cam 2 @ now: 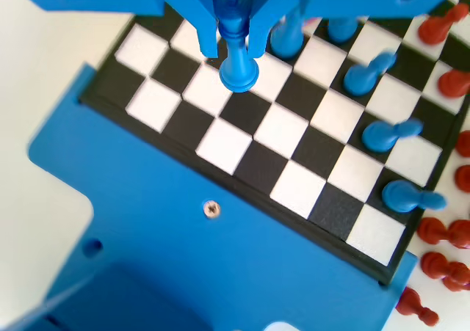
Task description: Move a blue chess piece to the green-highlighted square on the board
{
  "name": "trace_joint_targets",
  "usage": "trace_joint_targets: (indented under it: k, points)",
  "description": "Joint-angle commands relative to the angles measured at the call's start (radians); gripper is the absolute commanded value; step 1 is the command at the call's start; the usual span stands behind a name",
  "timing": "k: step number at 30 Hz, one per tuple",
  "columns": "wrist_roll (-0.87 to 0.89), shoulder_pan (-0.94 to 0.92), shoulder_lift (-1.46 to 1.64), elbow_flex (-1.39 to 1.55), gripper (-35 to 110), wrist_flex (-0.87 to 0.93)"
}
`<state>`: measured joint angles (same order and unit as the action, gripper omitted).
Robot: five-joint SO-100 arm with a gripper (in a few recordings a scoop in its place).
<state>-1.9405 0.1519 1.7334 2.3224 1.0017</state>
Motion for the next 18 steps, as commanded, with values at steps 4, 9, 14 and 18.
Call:
trace_joint_targets:
  k: [4,9,14,18]
  points:
    - [0.084,0.077,-0.046,-0.176,1,0.055]
    - [0.118,0.097,-0.114,-0.181,1,-0.018]
    - [0.118,0.098,-0.160,-0.158,1,-0.092]
    - [0.120,0.095,-0.193,-0.187,1,-0.095]
